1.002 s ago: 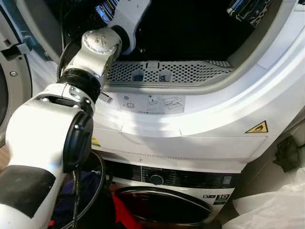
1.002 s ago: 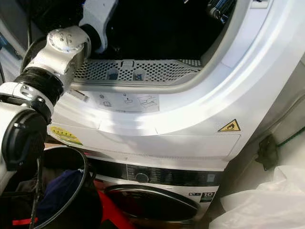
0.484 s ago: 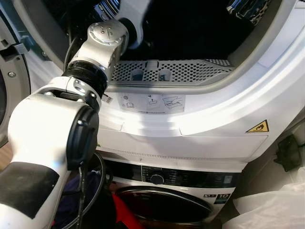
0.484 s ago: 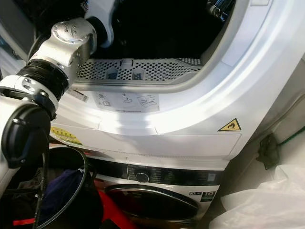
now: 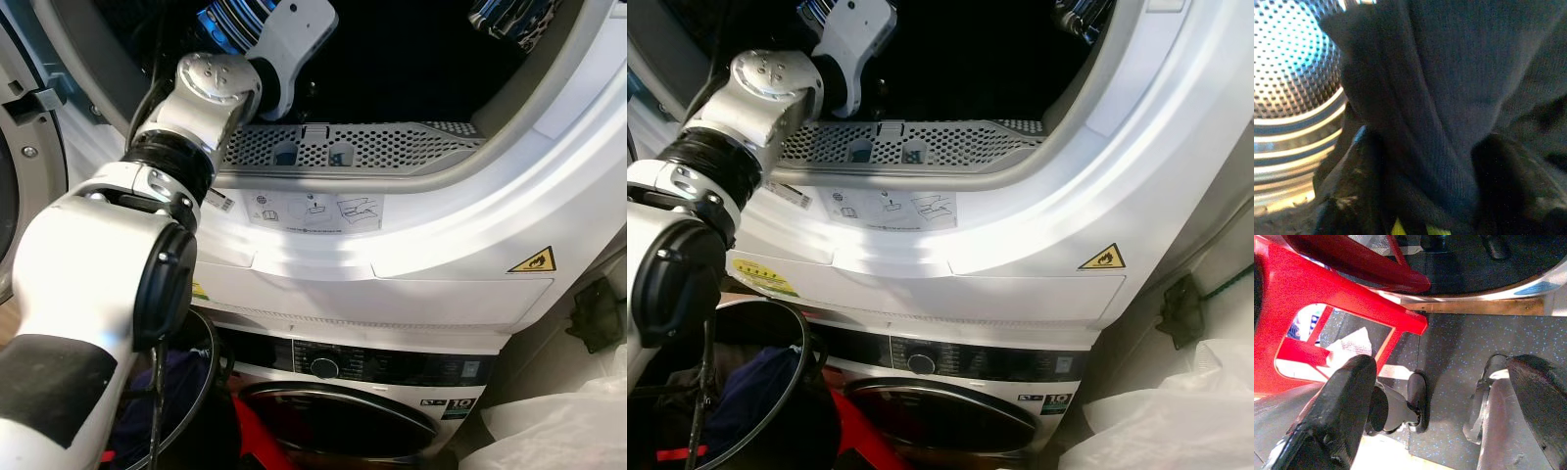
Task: Clothes washing
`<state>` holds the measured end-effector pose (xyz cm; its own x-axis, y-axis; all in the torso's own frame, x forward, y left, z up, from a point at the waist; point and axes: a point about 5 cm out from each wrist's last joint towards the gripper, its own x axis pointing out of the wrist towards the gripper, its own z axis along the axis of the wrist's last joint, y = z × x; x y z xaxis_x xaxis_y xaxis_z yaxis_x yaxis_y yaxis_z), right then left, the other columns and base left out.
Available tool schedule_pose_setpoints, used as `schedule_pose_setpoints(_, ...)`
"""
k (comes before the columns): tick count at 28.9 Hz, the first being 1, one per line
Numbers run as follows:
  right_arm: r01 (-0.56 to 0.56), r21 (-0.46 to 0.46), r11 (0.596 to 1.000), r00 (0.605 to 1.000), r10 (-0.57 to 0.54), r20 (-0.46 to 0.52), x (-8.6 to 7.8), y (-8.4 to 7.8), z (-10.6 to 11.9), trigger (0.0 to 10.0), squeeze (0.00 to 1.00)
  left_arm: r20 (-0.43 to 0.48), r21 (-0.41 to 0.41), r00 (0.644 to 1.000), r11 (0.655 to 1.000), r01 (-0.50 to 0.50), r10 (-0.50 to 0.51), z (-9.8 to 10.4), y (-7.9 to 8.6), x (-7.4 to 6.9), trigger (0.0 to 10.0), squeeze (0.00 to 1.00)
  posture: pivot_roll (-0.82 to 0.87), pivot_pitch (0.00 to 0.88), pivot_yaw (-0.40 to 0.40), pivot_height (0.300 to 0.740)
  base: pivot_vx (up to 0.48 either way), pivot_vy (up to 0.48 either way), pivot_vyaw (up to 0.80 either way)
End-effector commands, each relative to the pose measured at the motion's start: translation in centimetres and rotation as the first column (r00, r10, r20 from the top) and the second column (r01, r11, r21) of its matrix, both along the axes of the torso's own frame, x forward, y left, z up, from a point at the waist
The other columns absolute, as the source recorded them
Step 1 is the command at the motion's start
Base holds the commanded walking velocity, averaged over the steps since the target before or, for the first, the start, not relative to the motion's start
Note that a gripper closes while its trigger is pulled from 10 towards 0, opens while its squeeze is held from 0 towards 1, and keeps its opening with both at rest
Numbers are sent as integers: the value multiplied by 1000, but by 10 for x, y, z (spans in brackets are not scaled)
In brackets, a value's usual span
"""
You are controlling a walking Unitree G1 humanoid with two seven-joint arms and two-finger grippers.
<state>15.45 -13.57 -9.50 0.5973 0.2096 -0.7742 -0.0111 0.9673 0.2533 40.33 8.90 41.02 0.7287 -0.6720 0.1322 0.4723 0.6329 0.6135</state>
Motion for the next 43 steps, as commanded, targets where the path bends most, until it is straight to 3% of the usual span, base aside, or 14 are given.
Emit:
schedule_pose_setpoints(1,-13,18,1000,999,14,-39,-7,9,-3,10000,0,70,27,996,999,47,-49,23,-2,-10,10000,1000,-14,76,114,740,0,0,0)
schedule_pose_setpoints(7,-18,20,1000,999,19,-41,-6,11,-3,10000,0,69,76,994,994,75,-81,26,-5,-12,10000,1000,-7,71,116,740,0,0,0)
schedule_pose_setpoints(12,-15,25,1000,999,16,-41,-6,12,-3,10000,0,72,14,990,993,118,-118,31,-6,-15,10000,1000,-7,72,119,740,0,0,0)
schedule_pose_setpoints(17,-13,27,1000,999,14,-45,-7,13,-3,10000,0,83,-235,962,933,273,-260,56,-8,-26,10000,1000,1,74,120,740,0,0,0)
schedule_pose_setpoints(19,-13,27,1000,999,14,-45,-7,13,-3,10000,0,89,-255,962,928,271,-257,58,-7,-27,10000,1000,1,74,120,740,0,0,0)
schedule_pose_setpoints(21,-14,28,1000,999,15,-46,-7,13,-3,10000,0,133,-409,980,892,190,-148,69,0,-25,10000,1000,4,74,118,740,0,0,0)
schedule_pose_setpoints(23,-14,28,1000,999,15,-47,-7,13,-3,10000,0,134,-445,986,883,152,-103,70,4,-24,10000,1000,4,74,118,740,0,0,0)
schedule_pose_setpoints(26,-15,26,1000,999,16,-47,-6,13,-3,10000,0,123,-418,990,901,118,-72,63,4,-20,10000,1000,3,72,117,740,0,0,0)
schedule_pose_setpoints(28,-13,24,1000,999,15,-48,-6,13,-3,10000,0,69,-263,987,952,157,-144,44,-4,-17,10000,1000,3,71,117,740,0,0,0)
schedule_pose_setpoints(33,-13,25,1000,999,14,-48,-6,13,-3,10000,0,33,-41,952,952,304,-303,26,-15,-21,10000,1000,4,69,118,740,0,0,0)
schedule_pose_setpoints(38,-8,28,1000,999,9,-49,-6,14,-3,10000,0,168,60,916,931,360,-365,33,-18,-30,10000,1000,6,65,121,740,0,0,0)
schedule_pose_setpoints(40,-6,30,1000,999,7,-50,-7,15,-3,10000,0,302,129,873,924,360,-382,39,-19,-39,10000,1000,5,61,120,740,0,0,0)
schedule_pose_setpoints(41,-6,30,1000,999,7,-50,-7,15,-3,10000,0,302,129,873,924,360,-382,39,-19,-39,10000,1000,5,61,120,740,0,0,0)
schedule_pose_setpoints(43,-5,30,1000,999,7,-50,-6,15,-3,10000,0,408,112,817,911,398,-407,46,-19,-48,10000,1000,7,59,119,740,0,0,0)
